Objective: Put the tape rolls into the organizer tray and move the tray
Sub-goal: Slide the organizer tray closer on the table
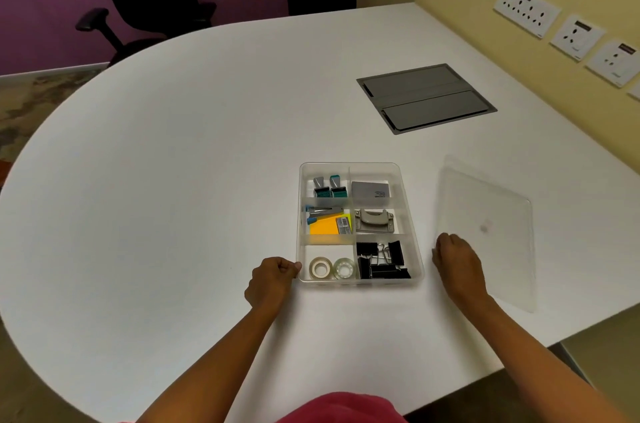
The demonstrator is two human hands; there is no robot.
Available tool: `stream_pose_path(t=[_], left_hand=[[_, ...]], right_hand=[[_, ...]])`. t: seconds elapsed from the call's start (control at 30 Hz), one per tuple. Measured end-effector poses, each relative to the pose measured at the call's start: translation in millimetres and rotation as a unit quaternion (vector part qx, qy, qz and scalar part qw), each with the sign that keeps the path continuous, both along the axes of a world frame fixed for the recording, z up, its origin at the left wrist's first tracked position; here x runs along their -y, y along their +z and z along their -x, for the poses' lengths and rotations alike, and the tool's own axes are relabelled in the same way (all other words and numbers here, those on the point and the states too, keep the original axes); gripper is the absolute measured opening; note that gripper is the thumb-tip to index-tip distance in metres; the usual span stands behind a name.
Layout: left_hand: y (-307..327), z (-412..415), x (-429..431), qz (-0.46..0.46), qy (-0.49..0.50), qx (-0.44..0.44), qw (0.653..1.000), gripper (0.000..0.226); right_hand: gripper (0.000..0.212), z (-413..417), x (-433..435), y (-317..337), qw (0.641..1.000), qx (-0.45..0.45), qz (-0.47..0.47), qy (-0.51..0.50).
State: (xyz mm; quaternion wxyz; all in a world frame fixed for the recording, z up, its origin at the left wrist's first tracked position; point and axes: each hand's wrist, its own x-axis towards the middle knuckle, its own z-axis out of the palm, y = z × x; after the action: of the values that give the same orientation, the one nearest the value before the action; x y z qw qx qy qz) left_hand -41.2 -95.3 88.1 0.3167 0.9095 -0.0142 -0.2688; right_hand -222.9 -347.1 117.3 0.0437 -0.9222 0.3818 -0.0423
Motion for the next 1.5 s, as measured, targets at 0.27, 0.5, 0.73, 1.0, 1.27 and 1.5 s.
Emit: stream_pose_path(t=[0.27,0.5,0.73,1.0,1.27,1.5], left_hand=[[3,0,-1,0.002,-0.004,-0.003,1.000,0.029],[3,0,-2,-0.002,-0.007,-0.003,1.000,0.028],[7,0,-1,0.001,0.000,-0.031,1.000,0.027],[8,-4,-9,0.185,0.152,-0.243,0.940,0.018],[9,4,-9,0.275,0.219,-0.279,0.894,0.029],[4,10,-3,0.254,0.181,-0.225,0.923,0.028]], right_hand=[[0.010,-10,-12,95,0.956,0.291,0.030,-0.003],[0.010,-18,-47,144,0.861,0.488,-0.141,-0.006],[0.021,-23,-58,118,0.616,0.646,-0.449,-0.038],[0.028,-7,-69,42,0.564,0.611,-0.536,-0.145],[0.013,14,-80,-13,0.652,0.521,-0.480,-0.272],[0.017,23,-80,-34,0.734,0.385,-0.444,-0.339]])
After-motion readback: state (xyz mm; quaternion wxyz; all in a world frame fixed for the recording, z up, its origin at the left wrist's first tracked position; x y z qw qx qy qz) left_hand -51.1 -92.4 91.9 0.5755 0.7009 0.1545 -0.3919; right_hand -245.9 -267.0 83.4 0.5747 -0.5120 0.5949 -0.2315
